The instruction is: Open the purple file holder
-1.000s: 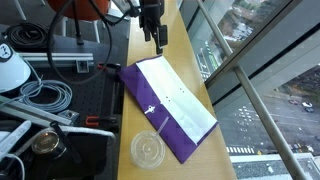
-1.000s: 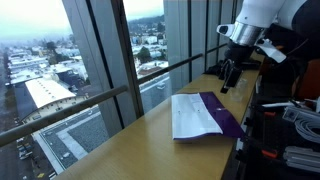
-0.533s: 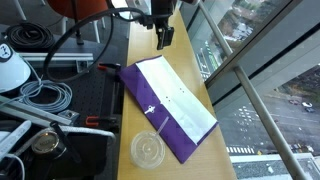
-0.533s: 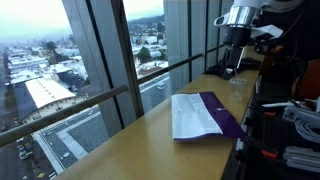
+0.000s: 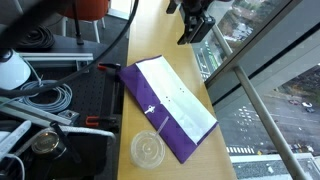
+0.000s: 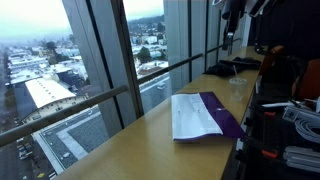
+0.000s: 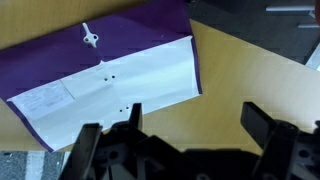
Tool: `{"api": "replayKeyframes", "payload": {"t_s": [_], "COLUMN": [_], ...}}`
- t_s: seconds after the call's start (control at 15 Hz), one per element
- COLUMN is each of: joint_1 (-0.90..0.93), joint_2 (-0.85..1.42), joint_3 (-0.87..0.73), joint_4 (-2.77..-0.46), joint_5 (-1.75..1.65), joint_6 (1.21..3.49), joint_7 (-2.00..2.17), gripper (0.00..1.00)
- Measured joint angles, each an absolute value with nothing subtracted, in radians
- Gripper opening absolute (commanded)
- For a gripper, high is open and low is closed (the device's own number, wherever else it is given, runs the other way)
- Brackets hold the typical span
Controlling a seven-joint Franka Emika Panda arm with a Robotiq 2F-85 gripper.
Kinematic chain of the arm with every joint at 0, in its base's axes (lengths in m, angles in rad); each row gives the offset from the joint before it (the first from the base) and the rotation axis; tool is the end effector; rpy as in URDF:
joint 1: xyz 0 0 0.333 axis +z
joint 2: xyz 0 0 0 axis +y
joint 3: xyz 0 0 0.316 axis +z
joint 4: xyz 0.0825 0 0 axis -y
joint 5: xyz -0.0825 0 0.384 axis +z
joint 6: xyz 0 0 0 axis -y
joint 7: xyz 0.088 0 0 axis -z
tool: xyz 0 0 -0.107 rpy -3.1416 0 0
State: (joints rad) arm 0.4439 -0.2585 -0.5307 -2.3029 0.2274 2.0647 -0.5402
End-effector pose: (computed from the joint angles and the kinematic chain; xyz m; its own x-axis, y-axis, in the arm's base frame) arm 0.4716 -0.0359 0.4384 0.9350 0.3290 0.1325 0.3541 -0.8874 -0.2953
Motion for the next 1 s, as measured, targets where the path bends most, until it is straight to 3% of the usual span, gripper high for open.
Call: {"api": "replayKeyframes", "payload": {"t_s": [0.33, 1.0], "joint_1": [0.226, 0.208], "joint_2": [-0.112, -0.069], "joint_3": [-0.356, -0.335], "joint_4": [-2.180, -2.146], "joint_5": [0.263, 0.264], "joint_6": [2.063, 2.063], "joint_7": [-0.616, -0.620], "gripper": [1.00, 1.00]}}
